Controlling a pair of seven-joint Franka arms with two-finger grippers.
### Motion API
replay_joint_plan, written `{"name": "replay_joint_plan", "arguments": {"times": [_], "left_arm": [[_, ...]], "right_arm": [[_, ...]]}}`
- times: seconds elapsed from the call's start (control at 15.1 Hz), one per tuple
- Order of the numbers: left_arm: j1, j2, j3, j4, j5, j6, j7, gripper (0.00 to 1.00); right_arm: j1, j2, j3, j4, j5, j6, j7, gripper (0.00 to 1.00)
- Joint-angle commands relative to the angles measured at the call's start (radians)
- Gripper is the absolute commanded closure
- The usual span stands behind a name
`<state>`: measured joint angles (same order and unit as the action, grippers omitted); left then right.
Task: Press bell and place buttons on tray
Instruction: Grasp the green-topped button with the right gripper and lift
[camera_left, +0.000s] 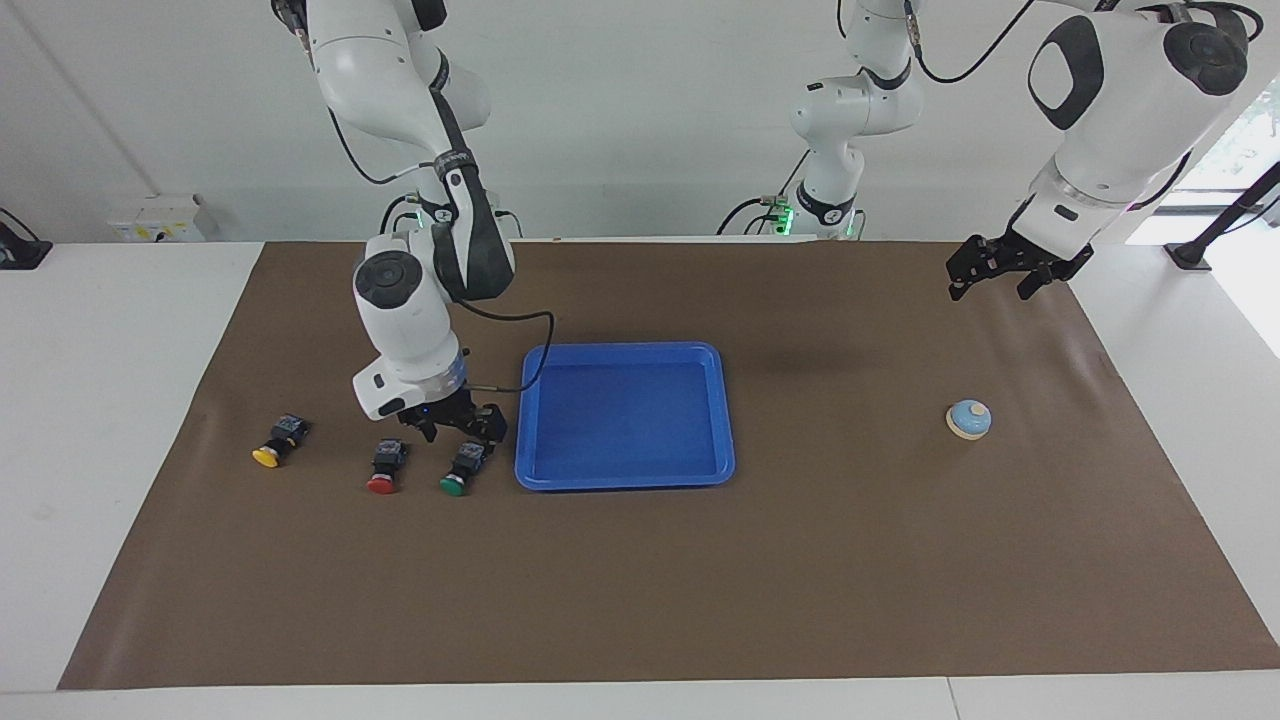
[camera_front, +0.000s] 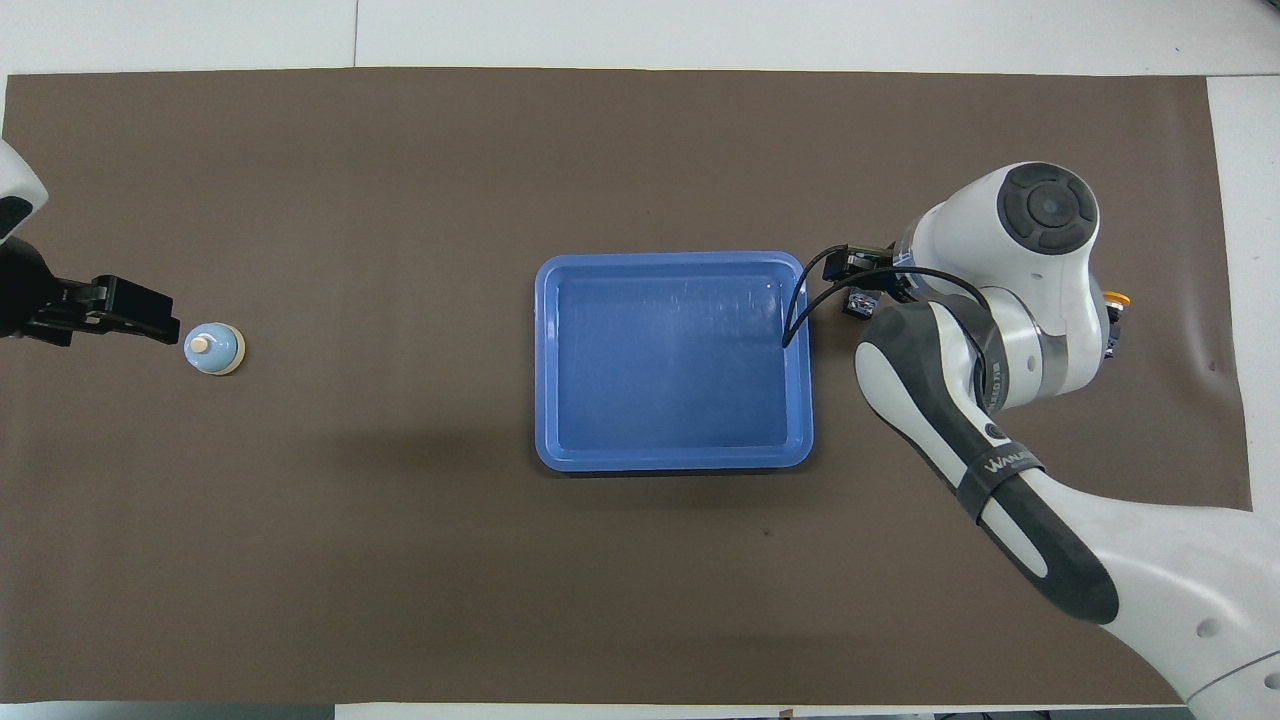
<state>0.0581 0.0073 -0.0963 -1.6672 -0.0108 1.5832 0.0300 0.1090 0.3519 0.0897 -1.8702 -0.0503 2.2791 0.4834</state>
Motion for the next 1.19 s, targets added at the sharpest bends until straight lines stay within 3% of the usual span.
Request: {"name": "replay_joint_plan", "arguments": {"times": [0.0,0.46,0.53,0.59,0.66,0.73,0.99,1.12], "left_arm": [[-0.001,-0.010,0.004,0.001,0.000,-0.011,-0.009,0.00],[-0.001,-0.010,0.004,0.001,0.000,-0.011,-0.009,0.00],[-0.001,-0.010,0.004,0.001,0.000,-0.011,-0.009,0.00],[-0.001,-0.010,0.004,0.000,0.000,-0.011,-0.009,0.00],[-0.001,-0.010,0.004,0.001,0.000,-0.011,-0.009,0.00],[-0.001,-0.010,0.004,0.001,0.000,-0.011,-0.009,0.00],[-0.001,-0.010,0.004,0.001,0.000,-0.011,-0.009,0.00],[-0.001,-0.010,0.004,0.001,0.000,-0.011,-0.009,0.00]], "right_arm": [[0.009,0.039,-0.005,0.043,-0.031,0.011,0.043,0.00],[0.000,0.058,-0.011,-0.020,-0.036,0.031,0.057,0.00],[0.000,0.058,-0.011,-0.021,-0.036,0.031,0.060,0.06],[0.000,0.056,-0.011,-0.021,-0.036,0.031,0.061,0.35],[0.003,0.056,-0.011,-0.021,-0.036,0.030,0.063,0.81],[0.006,0.056,-0.011,-0.021,-0.036,0.030,0.079,1.00],[0.014,0.056,-0.008,-0.001,-0.036,0.016,0.101,1.00],[0.023,0.056,-0.005,0.066,-0.036,-0.070,0.101,1.00]]}}
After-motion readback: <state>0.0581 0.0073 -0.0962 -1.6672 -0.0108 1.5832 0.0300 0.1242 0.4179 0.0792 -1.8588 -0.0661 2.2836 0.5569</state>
